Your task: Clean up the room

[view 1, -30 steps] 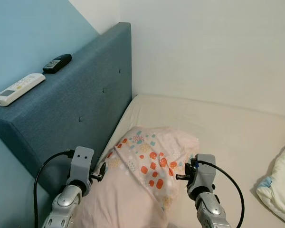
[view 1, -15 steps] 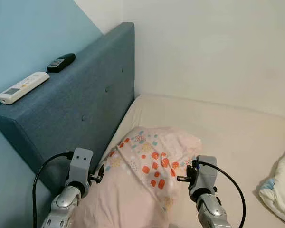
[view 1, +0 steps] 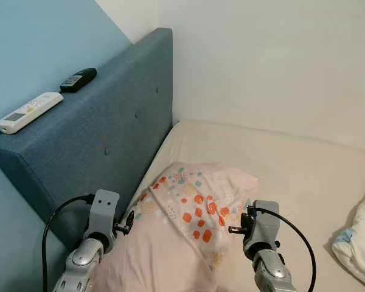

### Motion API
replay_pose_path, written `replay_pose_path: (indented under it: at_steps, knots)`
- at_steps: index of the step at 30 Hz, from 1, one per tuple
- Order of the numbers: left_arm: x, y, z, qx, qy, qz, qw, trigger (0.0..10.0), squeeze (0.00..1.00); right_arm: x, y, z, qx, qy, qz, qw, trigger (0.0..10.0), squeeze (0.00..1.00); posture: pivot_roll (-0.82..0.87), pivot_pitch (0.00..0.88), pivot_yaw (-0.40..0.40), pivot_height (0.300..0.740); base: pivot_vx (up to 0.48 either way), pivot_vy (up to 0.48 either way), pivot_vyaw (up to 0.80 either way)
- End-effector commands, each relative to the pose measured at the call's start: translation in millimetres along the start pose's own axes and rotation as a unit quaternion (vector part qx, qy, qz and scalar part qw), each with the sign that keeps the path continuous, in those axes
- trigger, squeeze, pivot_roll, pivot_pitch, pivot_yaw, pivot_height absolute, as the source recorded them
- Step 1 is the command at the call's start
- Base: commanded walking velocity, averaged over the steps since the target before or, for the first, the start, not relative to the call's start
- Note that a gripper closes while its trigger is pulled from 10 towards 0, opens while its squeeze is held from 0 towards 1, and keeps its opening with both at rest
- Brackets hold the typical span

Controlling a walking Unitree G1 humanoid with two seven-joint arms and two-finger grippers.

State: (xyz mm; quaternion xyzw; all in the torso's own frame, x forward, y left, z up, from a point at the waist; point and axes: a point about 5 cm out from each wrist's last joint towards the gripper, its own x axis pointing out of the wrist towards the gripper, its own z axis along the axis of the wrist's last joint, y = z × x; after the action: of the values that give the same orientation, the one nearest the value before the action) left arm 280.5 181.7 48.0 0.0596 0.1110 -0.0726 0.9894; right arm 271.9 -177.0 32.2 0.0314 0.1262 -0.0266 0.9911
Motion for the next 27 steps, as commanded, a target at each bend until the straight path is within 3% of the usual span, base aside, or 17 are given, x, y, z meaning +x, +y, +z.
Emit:
replay_pose_path:
  at_steps: [1,13,27]
  knots:
    - [0.4,-0.4,-1.1,0.009,0.001,-0.002,1.0,10.0,0.0,-4.1,-4.6,-7.0,0.006,0.013,-0.008,1.0,10.0,0.0,-0.07,0.067,0.006,0.74,0.0,0.0,-0.8]
    - [0.4,0.1,-0.4,0.01,-0.001,0.0,1.0,10.0,0.0,-4.5,-5.3,-6.6,0.006,0.011,-0.01,1.0,10.0,0.0,-0.07,0.071,0.006,0.74,0.0,0.0,-0.8]
    - [0.0,2.2,-1.4,0.019,-0.001,-0.001,1.0,10.0,0.0,-4.9,-1.2,-10.2,-0.002,0.019,0.004,1.0,10.0,0.0,-0.07,0.06,0.005,0.74,0.0,0.0,-0.06]
